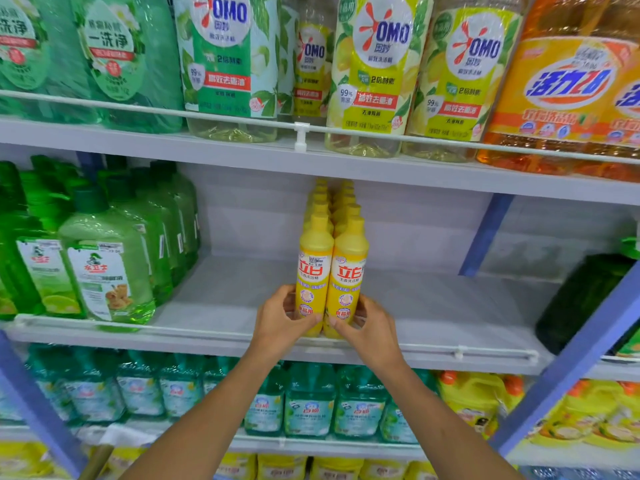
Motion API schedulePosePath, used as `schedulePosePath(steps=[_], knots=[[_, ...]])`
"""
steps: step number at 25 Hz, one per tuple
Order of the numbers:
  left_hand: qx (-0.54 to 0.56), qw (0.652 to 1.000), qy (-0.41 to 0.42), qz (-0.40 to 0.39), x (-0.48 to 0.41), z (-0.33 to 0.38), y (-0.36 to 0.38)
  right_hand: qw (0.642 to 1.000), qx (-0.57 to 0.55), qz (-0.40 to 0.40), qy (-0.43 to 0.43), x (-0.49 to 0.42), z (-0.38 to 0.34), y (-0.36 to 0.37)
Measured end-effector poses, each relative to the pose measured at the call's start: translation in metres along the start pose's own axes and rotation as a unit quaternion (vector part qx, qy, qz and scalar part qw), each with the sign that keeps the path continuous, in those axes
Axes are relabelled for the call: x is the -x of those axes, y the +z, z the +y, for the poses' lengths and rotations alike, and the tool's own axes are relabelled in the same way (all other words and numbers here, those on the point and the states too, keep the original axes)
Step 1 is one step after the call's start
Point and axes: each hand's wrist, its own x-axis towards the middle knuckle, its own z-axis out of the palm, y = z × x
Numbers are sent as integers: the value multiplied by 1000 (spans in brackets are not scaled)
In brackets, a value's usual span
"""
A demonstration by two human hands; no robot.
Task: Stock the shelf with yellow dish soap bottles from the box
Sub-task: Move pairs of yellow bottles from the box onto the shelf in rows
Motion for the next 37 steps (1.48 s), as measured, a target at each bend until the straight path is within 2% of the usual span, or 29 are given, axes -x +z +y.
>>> schedulePosePath(steps=[3,7,12,22,28,37], knots=[[-16,1000,-2,20,1,-1,0,1000,6,2,6,1,0,2],[-43,997,4,65,-1,-2,5,999,-4,-36,10,-1,-3,-3],[-44,999,-1,-6,-2,-2,-2,999,31,-9,14,1,-4,4],[-63,998,18,0,-1,-9,2,994,71,43,65,3,-5,14],[-94,995,26,30,-2,-18,6,992,79,50,82,5,-8,17],[-106,994,16,0,-1,-7,3,990,93,25,104,7,-22,10]])
